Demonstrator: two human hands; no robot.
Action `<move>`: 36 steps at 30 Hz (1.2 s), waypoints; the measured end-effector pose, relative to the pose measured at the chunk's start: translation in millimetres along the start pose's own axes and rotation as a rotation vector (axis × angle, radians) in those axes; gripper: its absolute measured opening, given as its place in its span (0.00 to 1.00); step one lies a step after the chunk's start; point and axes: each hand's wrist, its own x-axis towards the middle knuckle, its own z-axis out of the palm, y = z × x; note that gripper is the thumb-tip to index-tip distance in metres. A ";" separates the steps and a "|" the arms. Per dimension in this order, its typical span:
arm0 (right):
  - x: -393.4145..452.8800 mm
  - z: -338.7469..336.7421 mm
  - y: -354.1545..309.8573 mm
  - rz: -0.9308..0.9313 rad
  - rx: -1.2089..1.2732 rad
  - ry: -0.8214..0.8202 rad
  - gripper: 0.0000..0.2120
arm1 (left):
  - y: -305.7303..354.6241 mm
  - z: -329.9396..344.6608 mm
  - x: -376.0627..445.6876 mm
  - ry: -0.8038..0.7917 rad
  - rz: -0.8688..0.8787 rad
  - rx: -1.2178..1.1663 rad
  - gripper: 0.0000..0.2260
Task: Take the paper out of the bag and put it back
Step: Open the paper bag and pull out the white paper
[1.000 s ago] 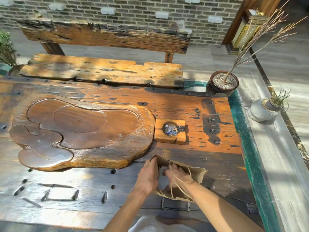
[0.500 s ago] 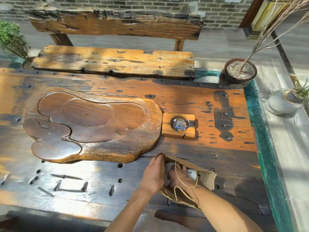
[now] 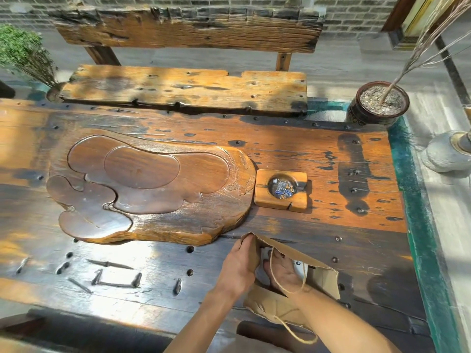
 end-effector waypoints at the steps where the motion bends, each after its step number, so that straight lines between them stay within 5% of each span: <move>1: 1.9 1.1 1.5 0.018 0.077 -0.021 0.16 | -0.2 -0.4 -0.2 0.001 0.004 -0.001 0.39; 10: 2.2 -5.4 1.6 0.041 0.028 -0.084 0.19 | 0.7 -2.8 -0.2 -0.021 0.026 0.019 0.38; 15: 0.9 -11.6 2.9 0.121 -0.049 0.010 0.17 | -0.5 -5.0 0.7 -0.055 0.023 0.045 0.39; 20: -22.9 -37.6 -5.0 -0.032 -0.098 -0.106 0.16 | -6.5 -2.7 4.2 -0.081 0.019 0.031 0.37; 27: -83.4 -91.6 -14.7 -0.175 -0.202 -0.026 0.10 | -8.3 -1.7 5.2 -0.146 0.065 0.055 0.27; 36: -172.7 -151.3 -25.3 -0.275 0.065 0.148 0.02 | 29.4 -21.5 -13.3 -0.010 0.256 -0.043 0.08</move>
